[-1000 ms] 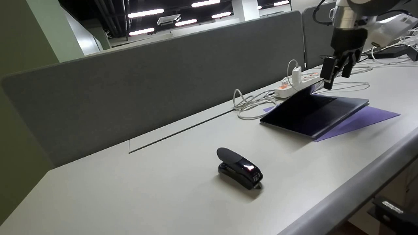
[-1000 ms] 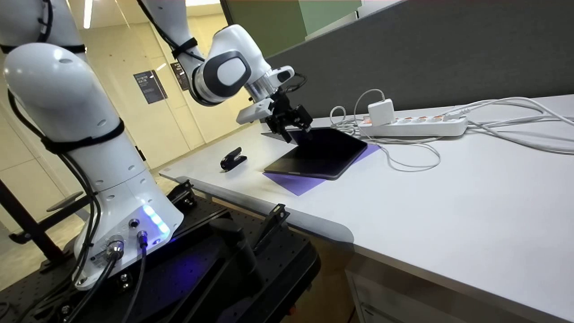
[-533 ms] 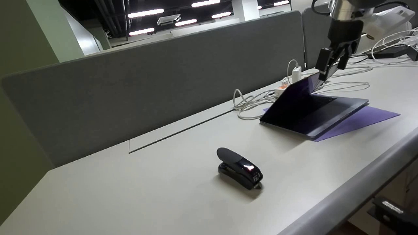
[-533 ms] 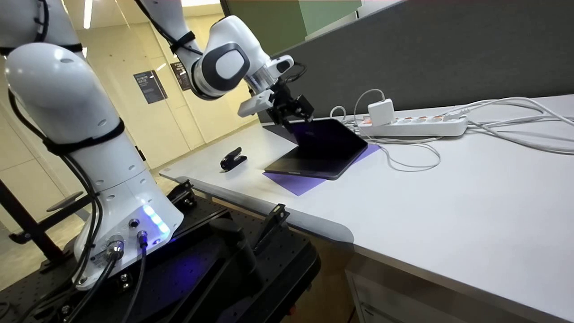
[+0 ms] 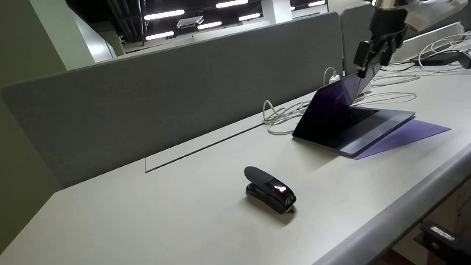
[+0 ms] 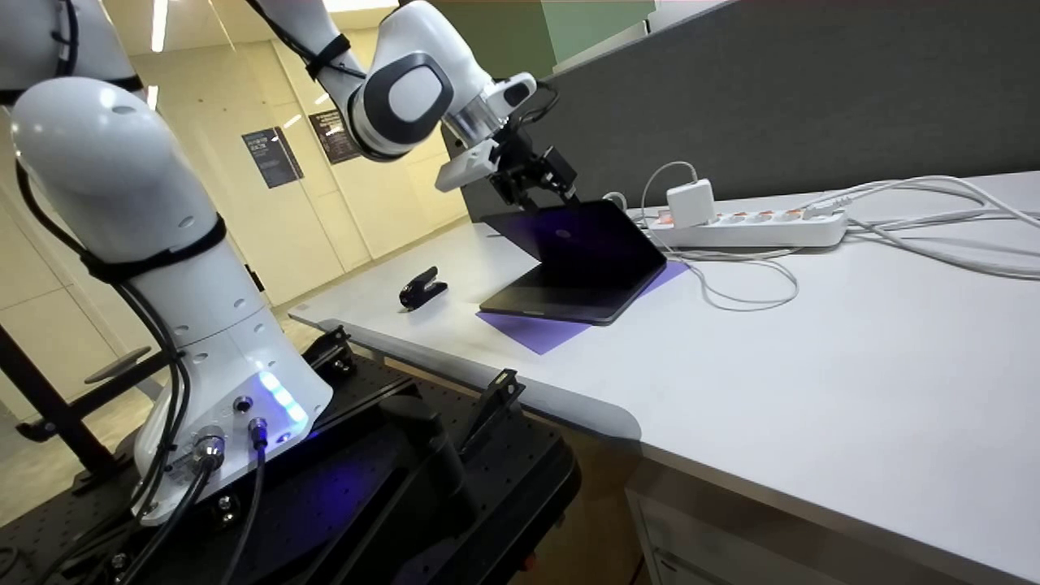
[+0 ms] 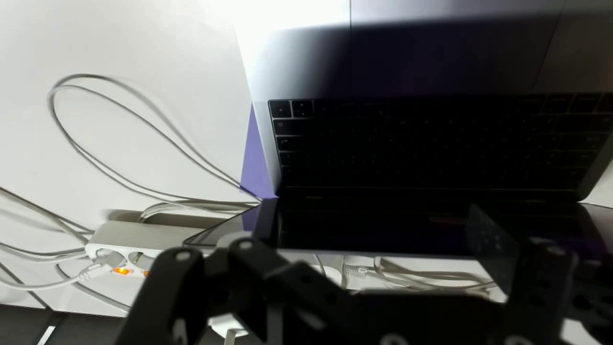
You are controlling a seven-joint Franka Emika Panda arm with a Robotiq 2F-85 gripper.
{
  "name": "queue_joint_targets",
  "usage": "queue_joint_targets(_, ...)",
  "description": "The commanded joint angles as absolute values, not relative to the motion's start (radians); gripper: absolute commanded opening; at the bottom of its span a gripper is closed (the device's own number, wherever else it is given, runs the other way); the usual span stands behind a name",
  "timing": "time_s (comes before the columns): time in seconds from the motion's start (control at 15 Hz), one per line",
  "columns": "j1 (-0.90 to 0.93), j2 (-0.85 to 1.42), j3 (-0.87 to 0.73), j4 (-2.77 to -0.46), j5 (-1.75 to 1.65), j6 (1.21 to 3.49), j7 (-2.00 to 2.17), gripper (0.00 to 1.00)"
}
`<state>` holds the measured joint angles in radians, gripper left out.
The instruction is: Open the laptop
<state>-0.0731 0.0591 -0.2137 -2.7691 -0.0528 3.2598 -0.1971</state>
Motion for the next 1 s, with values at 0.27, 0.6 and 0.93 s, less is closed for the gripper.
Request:
queue_joint_targets(0.27,-0.103,0.061,-0.193,-2.772,-0.075,3.247,-0.188,1.0)
queue_joint_targets(0.6,-0.1,0.099,-0.19,-2.751,-0.068,3.274,-0.179,1.0)
queue_joint_targets(0.93,-0.148,0.147,-0.079,-2.728,-0.064,3.289,-0.158,1.0)
